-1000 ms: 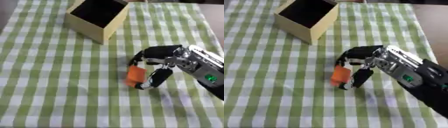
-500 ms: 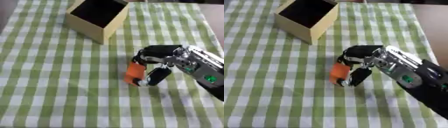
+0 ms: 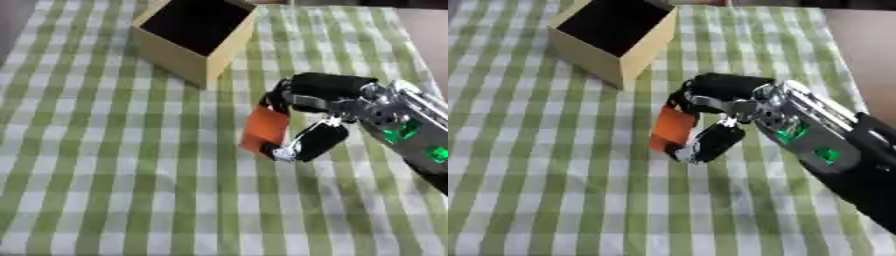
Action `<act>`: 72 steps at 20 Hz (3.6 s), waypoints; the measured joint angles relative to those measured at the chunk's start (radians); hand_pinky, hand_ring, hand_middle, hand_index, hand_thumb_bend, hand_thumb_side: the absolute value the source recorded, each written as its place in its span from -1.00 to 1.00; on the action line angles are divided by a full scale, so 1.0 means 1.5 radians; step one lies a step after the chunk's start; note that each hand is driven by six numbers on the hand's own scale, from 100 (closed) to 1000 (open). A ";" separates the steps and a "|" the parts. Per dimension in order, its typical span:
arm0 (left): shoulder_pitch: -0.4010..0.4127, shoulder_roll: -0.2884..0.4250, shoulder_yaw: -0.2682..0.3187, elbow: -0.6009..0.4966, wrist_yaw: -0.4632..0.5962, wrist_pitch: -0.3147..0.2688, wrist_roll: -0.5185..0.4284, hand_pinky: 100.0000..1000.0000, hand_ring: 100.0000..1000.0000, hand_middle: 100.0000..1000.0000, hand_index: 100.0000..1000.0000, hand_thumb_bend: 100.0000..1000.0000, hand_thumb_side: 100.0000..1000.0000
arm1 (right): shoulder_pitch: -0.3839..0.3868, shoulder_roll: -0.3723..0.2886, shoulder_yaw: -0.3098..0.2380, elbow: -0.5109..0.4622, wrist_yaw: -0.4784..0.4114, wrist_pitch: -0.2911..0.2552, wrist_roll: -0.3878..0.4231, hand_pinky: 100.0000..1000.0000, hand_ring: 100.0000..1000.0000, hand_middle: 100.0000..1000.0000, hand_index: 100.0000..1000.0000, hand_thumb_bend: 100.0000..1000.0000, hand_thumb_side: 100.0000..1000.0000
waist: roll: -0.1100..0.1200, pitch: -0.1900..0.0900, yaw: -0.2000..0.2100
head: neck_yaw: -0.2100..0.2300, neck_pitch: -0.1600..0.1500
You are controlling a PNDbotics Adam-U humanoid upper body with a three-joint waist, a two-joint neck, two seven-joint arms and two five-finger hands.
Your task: Pick up objects on the table and place them in the box.
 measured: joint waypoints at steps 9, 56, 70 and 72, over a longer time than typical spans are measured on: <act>-0.002 0.000 0.000 0.000 0.000 0.000 -0.001 0.39 0.10 0.15 0.35 -0.24 0.39 | -0.094 -0.025 -0.047 0.025 -0.056 0.016 -0.006 0.46 0.12 -0.23 0.25 -1.00 -0.27 | -0.002 0.006 0.010 | -0.015 -0.022; -0.060 0.000 -0.012 0.000 0.009 -0.007 -0.021 0.39 0.08 0.14 0.34 -0.27 0.40 | -0.413 0.233 -0.189 0.696 0.327 -0.183 -0.187 0.74 0.66 0.43 0.72 -0.48 -0.01 | -0.050 0.090 0.102 | -0.119 -0.103; -0.054 0.000 -0.012 0.000 0.009 -0.003 -0.025 0.39 0.09 0.15 0.34 -0.28 0.40 | -0.419 0.224 -0.188 0.650 0.272 -0.174 -0.190 0.68 0.56 0.28 0.67 -0.81 0.07 | -0.041 0.066 0.083 | -0.107 -0.094; -0.053 0.000 -0.012 0.000 0.009 -0.002 -0.025 0.39 0.09 0.15 0.34 -0.28 0.40 | -0.416 0.209 -0.186 0.624 0.247 -0.170 -0.188 0.68 0.56 0.28 0.67 -0.86 0.09 | -0.036 0.057 0.075 | -0.104 -0.090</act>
